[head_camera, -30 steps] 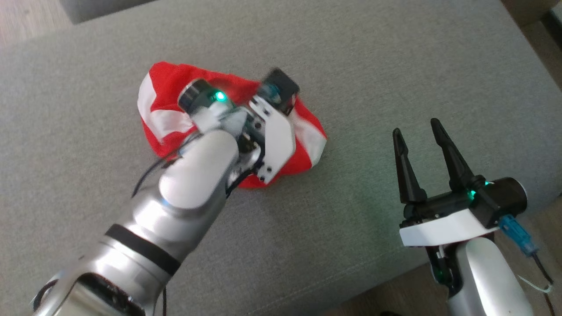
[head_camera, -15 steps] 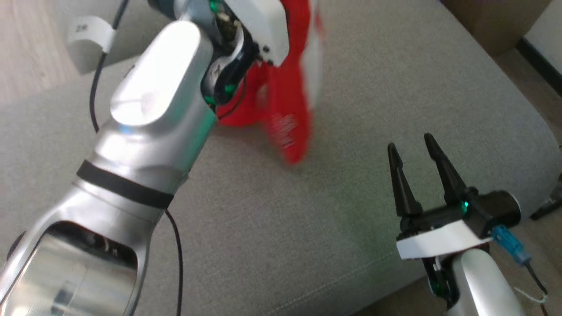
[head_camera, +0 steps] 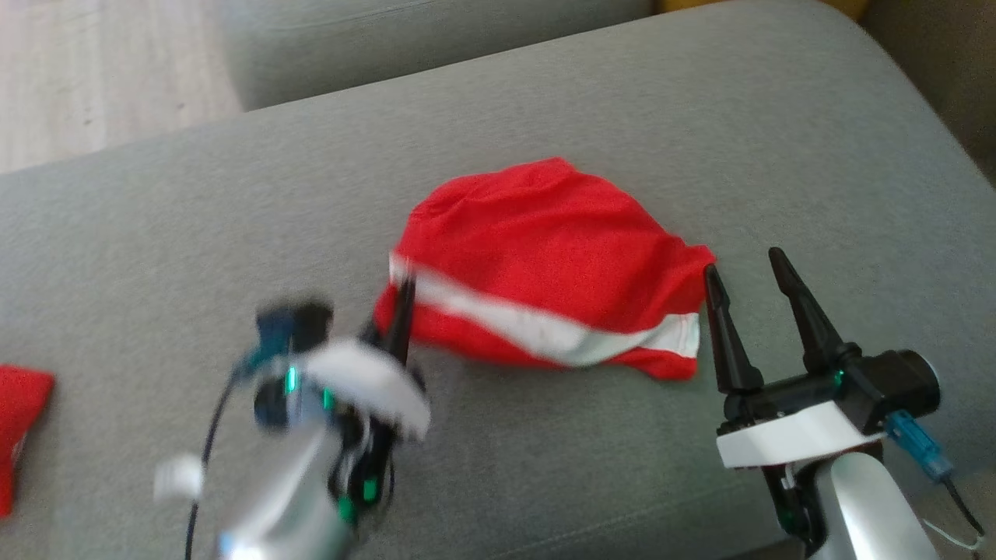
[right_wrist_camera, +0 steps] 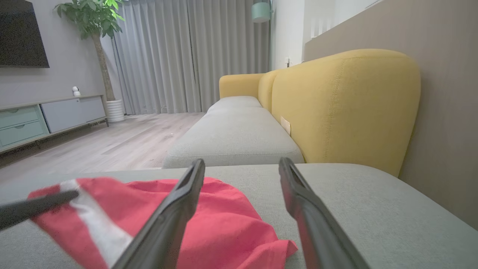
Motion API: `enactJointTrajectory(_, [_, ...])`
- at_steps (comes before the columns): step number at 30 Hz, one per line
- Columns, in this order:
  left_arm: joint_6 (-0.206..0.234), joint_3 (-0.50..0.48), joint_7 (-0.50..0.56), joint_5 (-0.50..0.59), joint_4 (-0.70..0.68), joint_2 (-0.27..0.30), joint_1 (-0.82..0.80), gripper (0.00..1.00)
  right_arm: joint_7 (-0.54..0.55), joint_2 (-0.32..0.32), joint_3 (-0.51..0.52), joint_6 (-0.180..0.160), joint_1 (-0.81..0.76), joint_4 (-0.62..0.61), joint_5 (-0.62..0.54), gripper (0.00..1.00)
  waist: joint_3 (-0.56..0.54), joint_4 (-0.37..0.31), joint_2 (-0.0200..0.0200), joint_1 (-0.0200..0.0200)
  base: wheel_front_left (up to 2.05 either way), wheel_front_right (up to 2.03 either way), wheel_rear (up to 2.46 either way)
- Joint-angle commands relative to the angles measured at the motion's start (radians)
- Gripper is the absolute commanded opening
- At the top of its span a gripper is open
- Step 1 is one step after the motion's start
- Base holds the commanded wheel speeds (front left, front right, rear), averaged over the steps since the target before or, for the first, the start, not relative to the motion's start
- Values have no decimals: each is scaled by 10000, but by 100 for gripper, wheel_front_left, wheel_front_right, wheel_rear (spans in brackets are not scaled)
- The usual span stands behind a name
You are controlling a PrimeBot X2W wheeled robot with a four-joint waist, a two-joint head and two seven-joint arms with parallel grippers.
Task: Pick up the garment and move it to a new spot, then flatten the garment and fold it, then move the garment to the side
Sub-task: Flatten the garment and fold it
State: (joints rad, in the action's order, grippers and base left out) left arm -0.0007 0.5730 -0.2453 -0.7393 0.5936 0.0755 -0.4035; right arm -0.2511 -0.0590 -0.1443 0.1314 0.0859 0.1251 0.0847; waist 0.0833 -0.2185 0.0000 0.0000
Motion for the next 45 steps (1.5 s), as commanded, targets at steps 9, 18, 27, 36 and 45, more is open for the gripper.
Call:
enactJointTrajectory(9, [-784,-1203,-161,871,-1926,-183,2564,100,-107,-228,-201,-7,28,-368,-88,100,-72,840,0,0,0,0,0])
enactJointTrajectory(18, [-628,-582,366,1983,-2080,922,2897,100,-107,-245,-369,-7,-71,-276,-51,100,-357,804,0,0,0,0,0])
enactJointTrajectory(27, [-411,-441,1892,2118,-2322,1377,2024,100,-107,-234,-424,-7,-87,-297,-10,100,-96,642,0,0,0,0,0])
enactJointTrajectory(36, [-364,-191,2871,2194,-1527,1494,1386,97,-107,-313,-435,-7,58,-288,21,100,104,493,0,0,0,0,0])
enactJointTrajectory(45, [-554,-154,2930,2022,-1187,1477,1131,78,-107,-309,-458,-7,62,-263,5,100,152,511,0,0,0,0,0])
